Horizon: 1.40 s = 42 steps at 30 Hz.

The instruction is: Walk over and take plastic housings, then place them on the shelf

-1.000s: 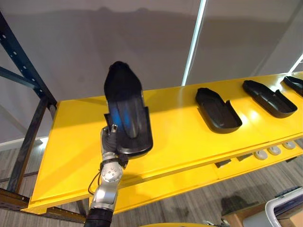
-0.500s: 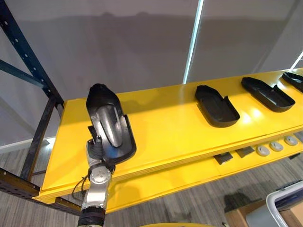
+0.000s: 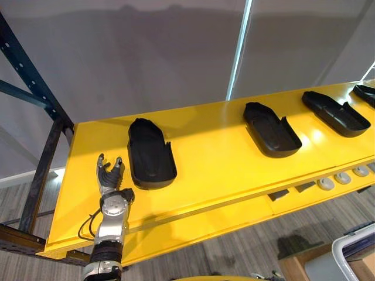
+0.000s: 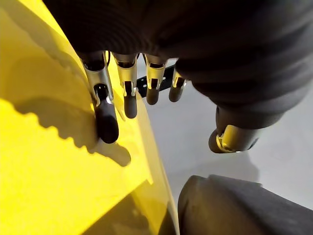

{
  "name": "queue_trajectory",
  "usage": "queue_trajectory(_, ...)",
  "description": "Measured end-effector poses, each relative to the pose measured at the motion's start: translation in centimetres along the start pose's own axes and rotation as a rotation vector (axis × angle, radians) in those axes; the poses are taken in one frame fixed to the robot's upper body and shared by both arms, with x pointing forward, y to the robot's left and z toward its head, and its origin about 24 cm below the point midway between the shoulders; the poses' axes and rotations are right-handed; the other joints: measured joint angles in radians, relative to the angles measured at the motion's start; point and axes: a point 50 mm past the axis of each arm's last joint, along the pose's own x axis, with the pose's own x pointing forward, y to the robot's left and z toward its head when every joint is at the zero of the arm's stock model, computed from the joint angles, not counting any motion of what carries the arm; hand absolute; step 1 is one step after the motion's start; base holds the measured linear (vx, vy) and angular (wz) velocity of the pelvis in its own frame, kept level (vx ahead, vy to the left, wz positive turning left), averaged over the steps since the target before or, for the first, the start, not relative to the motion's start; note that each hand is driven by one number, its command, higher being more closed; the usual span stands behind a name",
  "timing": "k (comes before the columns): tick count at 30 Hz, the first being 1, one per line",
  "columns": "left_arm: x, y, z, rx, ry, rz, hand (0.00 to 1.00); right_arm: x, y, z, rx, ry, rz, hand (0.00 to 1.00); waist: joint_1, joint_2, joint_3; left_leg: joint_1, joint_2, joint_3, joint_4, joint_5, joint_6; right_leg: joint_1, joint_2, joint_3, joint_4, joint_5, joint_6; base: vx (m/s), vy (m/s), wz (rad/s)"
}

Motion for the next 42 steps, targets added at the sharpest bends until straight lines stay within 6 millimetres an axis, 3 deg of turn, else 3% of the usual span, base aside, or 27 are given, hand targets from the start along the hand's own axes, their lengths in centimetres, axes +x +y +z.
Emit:
queue_trajectory(3, -0.1, -0.2, 0.2, -0.013, -0.007, 0.014, 0.00, 0.0, 0.1, 0.1, 0.001, 0.000, 0.002, 0.00, -0.001, -0.002, 0.002, 0.000, -0.002, -0.001, 0.000, 0.000, 0.000, 0.000, -0.001, -0.006, 0.000, 0.000, 0.000, -0.01, -0.009, 0.02)
queue_trajectory(8, -1.2, -1.2, 3.1, -0.071, -0.128, -0.005, 0.00, 0.0, 0.2, 0.2, 0.005, -0.002, 0.004, 0.00, 0.001, -0.006, 0.020, -0.001, -0.008, -0.023, 0.000, 0.000, 0.000, 0.007, -0.010, -0.023, 0.001, -0.002, 0.002, -0.02, -0.012, 0.12)
queue_trajectory(12, -3.5, -1.2, 5.5, 0.016, -0.315, -0.031, 0.00, 0.0, 0.3, 0.2, 0.011, -0.009, 0.005, 0.00, 0.003, -0.005, 0.028, -0.002, -0.013, -0.033, -0.001, 0.000, 0.000, 0.009, -0.018, -0.031, 0.002, -0.003, 0.004, 0.00, -0.005, 0.06)
queue_trajectory(16, -6.6, -2.0, 6.4, 0.108, -0.451, -0.105, 0.00, 0.0, 0.5, -0.1, 0.017, -0.008, 0.011, 0.00, 0.004, -0.005, 0.029, -0.004, -0.013, -0.053, -0.001, 0.000, 0.000, 0.017, -0.022, -0.050, 0.002, -0.006, 0.008, 0.00, -0.028, 0.15)
queue_trajectory(17, -7.4, -2.0, 6.6, 0.117, -0.480, -0.118, 1.00, -0.1, 0.4, -0.2, 0.016, -0.010, 0.011, 0.00, 0.007, -0.007, 0.028, -0.007, -0.012, -0.053, -0.001, -0.001, -0.001, 0.014, -0.021, -0.050, 0.003, -0.006, 0.008, -0.02, -0.019, 0.06)
queue_trajectory(20, -9.3, -2.2, 7.4, 0.153, -0.577, -0.153, 1.00, -0.1, 0.3, -0.1, 0.014, -0.016, 0.009, 0.00, 0.018, -0.002, 0.033, -0.019, -0.010, -0.056, -0.001, -0.002, -0.004, 0.005, -0.020, -0.054, 0.011, -0.006, 0.008, -0.01, -0.010, 0.00)
queue_trajectory(27, -12.0, -3.6, 5.3, 0.258, -0.587, -0.299, 1.00, -0.1, 0.4, 0.0, -0.034, -0.034, 0.021, 0.00, 0.028, -0.002, 0.032, -0.008, -0.012, -0.059, -0.001, 0.000, 0.000, 0.008, -0.023, -0.065, 0.019, -0.020, 0.023, -0.01, -0.006, 0.01)
queue_trajectory(34, -12.7, -4.4, 2.0, 0.373, -0.506, -0.425, 1.00, -0.1, 0.6, 0.1, -0.066, -0.050, 0.034, 0.00, 0.029, -0.009, 0.027, -0.010, -0.014, -0.064, -0.001, 0.000, 0.000, 0.009, -0.025, -0.074, 0.017, -0.023, 0.022, 0.00, -0.007, 0.02)
queue_trajectory(42, -12.9, -4.8, -0.3, 0.452, -0.444, -0.502, 1.00, -0.1, 0.7, 0.3, -0.086, -0.058, 0.030, 0.00, 0.025, -0.010, 0.027, -0.011, -0.013, -0.057, -0.001, 0.000, 0.000, 0.008, -0.024, -0.070, 0.011, -0.022, 0.021, 0.00, -0.003, 0.00)
